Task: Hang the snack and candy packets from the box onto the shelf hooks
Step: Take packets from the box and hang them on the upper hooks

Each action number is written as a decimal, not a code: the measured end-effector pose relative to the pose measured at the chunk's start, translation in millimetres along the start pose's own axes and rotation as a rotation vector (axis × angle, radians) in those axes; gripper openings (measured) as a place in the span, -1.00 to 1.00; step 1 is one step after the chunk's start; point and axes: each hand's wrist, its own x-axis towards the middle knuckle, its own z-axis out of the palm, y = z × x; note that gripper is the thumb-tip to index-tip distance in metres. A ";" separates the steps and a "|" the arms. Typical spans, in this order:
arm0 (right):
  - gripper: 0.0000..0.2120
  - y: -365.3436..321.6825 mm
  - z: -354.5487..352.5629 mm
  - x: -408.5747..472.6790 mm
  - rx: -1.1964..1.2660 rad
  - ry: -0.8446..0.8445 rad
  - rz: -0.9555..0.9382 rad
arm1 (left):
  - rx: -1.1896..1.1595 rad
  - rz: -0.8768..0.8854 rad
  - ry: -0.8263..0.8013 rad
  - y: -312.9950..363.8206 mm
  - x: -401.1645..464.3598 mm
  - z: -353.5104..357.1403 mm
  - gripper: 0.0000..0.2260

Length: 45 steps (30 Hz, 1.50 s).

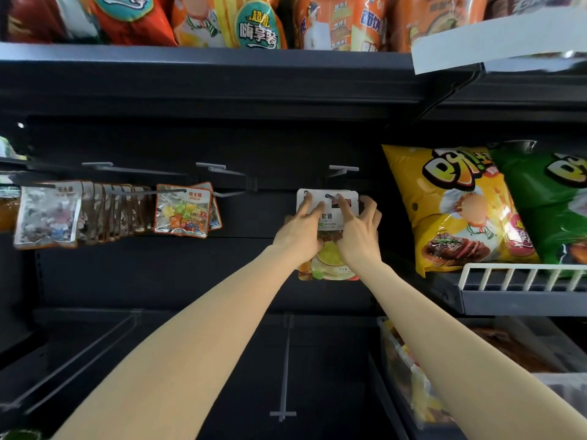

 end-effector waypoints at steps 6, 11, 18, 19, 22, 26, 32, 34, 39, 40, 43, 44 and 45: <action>-0.57 -10.3 3.2 -16.7 -0.029 0.113 -0.049 | 0.011 0.025 0.190 -7.3 -11.1 -7.4 -0.53; -0.74 -39.6 12.8 -37.3 0.213 0.056 -0.134 | -0.025 0.081 0.319 -39.1 -48.3 -27.8 -0.68; -0.77 -133.7 52.6 -89.3 0.467 -0.158 -0.293 | -0.002 -0.149 0.370 -129.0 -142.6 -61.6 -0.77; -0.77 -152.7 62.5 -99.4 0.495 -0.200 -0.307 | 0.007 -0.194 0.370 -146.1 -160.0 -67.1 -0.79; -0.79 -216.1 97.2 -137.4 0.556 -0.337 -0.370 | 0.026 -0.334 0.381 -203.3 -221.8 -85.1 -0.84; -0.79 -316.6 149.0 -206.3 0.621 -0.537 -0.435 | 0.012 -0.554 0.367 -295.6 -323.3 -110.4 -0.90; -0.75 -474.7 240.3 -330.0 0.622 -0.840 -0.482 | 0.000 -0.876 0.220 -451.9 -483.4 -147.0 -0.91; -0.75 -521.2 267.8 -371.6 0.608 -0.954 -0.490 | -0.010 -1.002 0.186 -496.2 -535.0 -156.4 -0.90; -0.75 -609.0 327.7 -458.6 0.546 -1.192 -0.538 | 0.024 -1.239 0.085 -582.4 -647.6 -172.0 -0.83; -0.75 -622.4 337.3 -472.3 0.517 -1.239 -0.565 | 0.045 -1.271 0.040 -595.3 -667.6 -173.3 -0.84; -0.72 -652.0 368.0 -508.6 0.440 -1.370 -0.631 | 0.041 -1.287 -0.125 -626.5 -719.6 -176.0 -0.78; -0.68 -660.4 374.3 -516.9 0.391 -1.421 -0.662 | 0.025 -1.278 -0.187 -634.5 -733.6 -177.3 -0.71; -0.64 -668.0 382.1 -525.5 0.335 -1.473 -0.698 | 0.020 -1.267 -0.257 -641.4 -745.3 -178.4 -0.63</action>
